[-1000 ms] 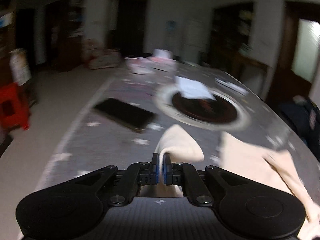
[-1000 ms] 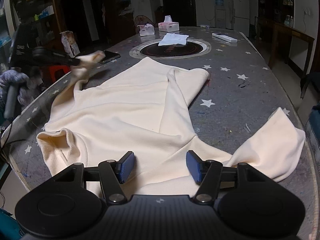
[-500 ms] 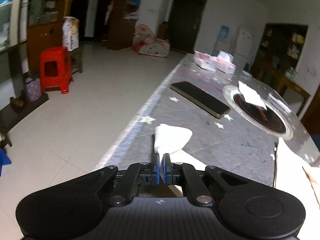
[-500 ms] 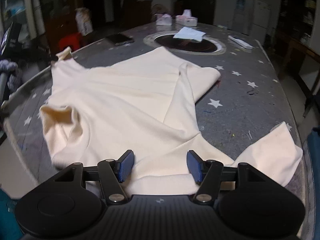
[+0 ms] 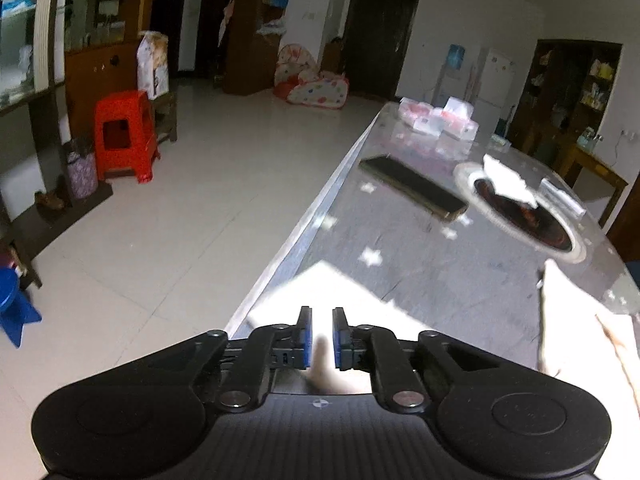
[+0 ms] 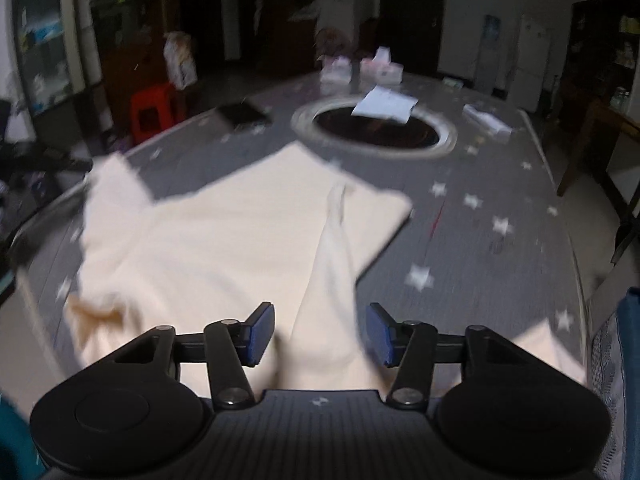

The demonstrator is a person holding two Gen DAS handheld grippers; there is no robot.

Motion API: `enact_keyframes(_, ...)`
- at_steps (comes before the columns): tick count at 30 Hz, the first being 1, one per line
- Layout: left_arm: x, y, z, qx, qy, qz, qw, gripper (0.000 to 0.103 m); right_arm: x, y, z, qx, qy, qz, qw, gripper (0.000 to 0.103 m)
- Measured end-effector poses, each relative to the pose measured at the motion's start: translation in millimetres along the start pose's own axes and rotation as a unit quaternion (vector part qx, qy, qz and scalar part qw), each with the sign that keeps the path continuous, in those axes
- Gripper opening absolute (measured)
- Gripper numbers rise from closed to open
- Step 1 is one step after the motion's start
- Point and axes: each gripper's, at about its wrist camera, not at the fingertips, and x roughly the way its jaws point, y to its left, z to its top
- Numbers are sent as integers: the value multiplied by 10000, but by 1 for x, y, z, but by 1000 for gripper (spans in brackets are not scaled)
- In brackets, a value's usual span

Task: Fold clothes

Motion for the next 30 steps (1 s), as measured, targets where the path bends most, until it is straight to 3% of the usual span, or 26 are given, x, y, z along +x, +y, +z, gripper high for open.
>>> enact_keyframes(5, 2, -42, 17, 469, -111, -365, 9982, 37, 38, -9, 35, 97, -187, -16, 9998, 42)
enact_keyframes(10, 28, -104, 23, 1035, 74, -864, 9908, 42, 87, -12, 57, 97, -19, -52, 9999, 36)
enact_keyframes(16, 70, -180, 23, 1660, 399, -1328, 9763, 46, 119, -19, 60, 141, 183, 2, 9997, 18)
enact_keyframes(18, 84, -197, 23, 1802, 446, -1349, 9733, 47, 116, -18, 59, 72, 118, -18, 9999, 7)
enact_keyframes(21, 104, -217, 24, 1949, 535, -1377, 9696, 50, 102, -23, 57, 22, -36, -199, 9998, 4)
enact_keyframes(26, 128, -229, 24, 2043, 661, -1318, 9678, 58, 76, -48, 45, 273, -108, -655, 9974, 4)
enact_keyframes(30, 138, -233, 23, 2056, 733, -1405, 9657, 57, 64, -76, 31, 751, 35, -988, 9923, 5)
